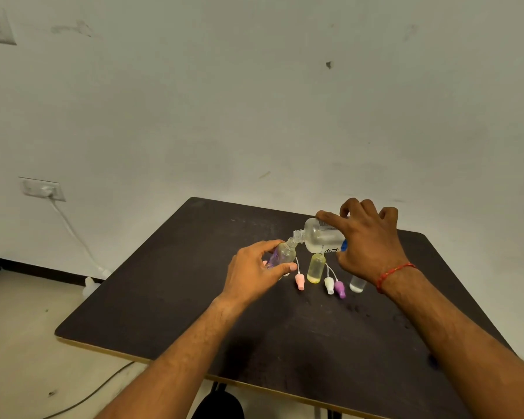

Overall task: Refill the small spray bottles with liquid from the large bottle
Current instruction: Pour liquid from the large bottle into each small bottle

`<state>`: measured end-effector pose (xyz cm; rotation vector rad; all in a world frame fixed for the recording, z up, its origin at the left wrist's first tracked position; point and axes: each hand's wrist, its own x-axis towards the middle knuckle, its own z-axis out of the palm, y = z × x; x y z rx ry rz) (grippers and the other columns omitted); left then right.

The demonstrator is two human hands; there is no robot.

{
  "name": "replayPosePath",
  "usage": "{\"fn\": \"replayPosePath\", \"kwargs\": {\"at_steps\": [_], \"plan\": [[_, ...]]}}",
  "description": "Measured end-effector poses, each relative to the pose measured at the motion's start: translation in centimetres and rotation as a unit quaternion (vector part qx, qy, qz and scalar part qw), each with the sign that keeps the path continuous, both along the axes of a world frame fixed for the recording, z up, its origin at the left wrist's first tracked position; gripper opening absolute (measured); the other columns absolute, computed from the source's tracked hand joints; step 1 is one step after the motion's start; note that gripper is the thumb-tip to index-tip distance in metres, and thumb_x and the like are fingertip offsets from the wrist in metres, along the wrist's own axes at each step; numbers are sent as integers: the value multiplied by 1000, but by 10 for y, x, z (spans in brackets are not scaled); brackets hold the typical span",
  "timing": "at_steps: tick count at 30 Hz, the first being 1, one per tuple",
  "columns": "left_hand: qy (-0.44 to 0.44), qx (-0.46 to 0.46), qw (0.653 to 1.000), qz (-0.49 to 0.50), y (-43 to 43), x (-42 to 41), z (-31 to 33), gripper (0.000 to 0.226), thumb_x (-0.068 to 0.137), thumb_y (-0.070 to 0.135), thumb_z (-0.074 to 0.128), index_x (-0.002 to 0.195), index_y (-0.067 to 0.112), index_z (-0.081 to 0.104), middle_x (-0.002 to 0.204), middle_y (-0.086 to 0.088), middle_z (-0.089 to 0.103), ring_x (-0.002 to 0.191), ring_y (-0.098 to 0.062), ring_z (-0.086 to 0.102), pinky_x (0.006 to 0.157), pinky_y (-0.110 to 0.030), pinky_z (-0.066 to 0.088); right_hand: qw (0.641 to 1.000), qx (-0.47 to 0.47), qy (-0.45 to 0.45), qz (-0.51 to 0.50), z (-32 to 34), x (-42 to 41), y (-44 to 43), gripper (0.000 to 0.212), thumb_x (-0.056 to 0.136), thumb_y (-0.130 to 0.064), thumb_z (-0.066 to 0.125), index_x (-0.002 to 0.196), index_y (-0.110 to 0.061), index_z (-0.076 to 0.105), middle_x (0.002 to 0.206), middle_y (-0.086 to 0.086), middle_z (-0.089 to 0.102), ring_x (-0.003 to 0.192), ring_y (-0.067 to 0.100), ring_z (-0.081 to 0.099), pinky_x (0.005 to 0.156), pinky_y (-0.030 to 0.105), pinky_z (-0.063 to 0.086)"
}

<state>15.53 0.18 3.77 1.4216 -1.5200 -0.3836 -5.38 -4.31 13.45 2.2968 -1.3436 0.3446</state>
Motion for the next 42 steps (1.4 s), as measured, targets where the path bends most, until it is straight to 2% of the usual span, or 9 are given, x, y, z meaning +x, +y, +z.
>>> {"fn": "replayPosePath", "kwargs": {"at_steps": [5,9,16,33,36,40,42], "plan": [[7,-1,1000,-3,-1,-1,0,51,77,44,82,123,30,69,107,26,62,93,13,56,90,-17,49,1000,-1,5,1,2,1,0,78,73,-30,71,141,-46,38,123,0,44,118,22,40,90,45,28],[11,-2,1000,0,-3,-1,-1,53,77,46,82,125,30,68,118,14,70,104,2,61,95,-26,54,1000,-9,1,7,2,1,-2,77,70,-28,73,138,-45,43,121,1,46,115,23,42,89,45,29],[18,0,1000,3,-4,-1,-5,56,76,48,82,126,28,68,121,11,71,112,-5,64,97,-37,56,1000,-11,6,8,1,1,-3,79,69,-27,74,139,-45,43,122,1,46,116,24,42,89,46,29],[24,7,1000,-5,-5,-2,-5,57,76,47,82,128,28,67,122,9,70,110,-4,63,99,-38,55,1000,-15,11,8,2,1,-3,79,70,-30,75,140,-45,41,124,1,46,118,24,41,90,46,28],[24,6,1000,-5,-5,-2,-5,56,76,48,82,127,30,68,121,12,71,111,-5,64,97,-38,56,1000,-15,13,8,2,0,-3,79,68,-29,76,138,-45,43,122,2,47,116,24,42,88,45,28],[28,-6,1000,-7,-3,0,-5,42,74,48,83,114,40,71,100,31,68,101,4,65,90,-35,58,999,-29,2,14,1,0,-4,79,61,-23,78,132,-43,51,114,3,51,108,26,47,85,46,28],[26,-5,1000,-7,-4,0,-6,43,74,49,83,115,40,71,98,34,66,101,4,65,90,-35,58,999,-30,4,15,1,0,-4,79,61,-22,78,132,-43,51,114,3,51,108,25,47,84,46,28]]}}
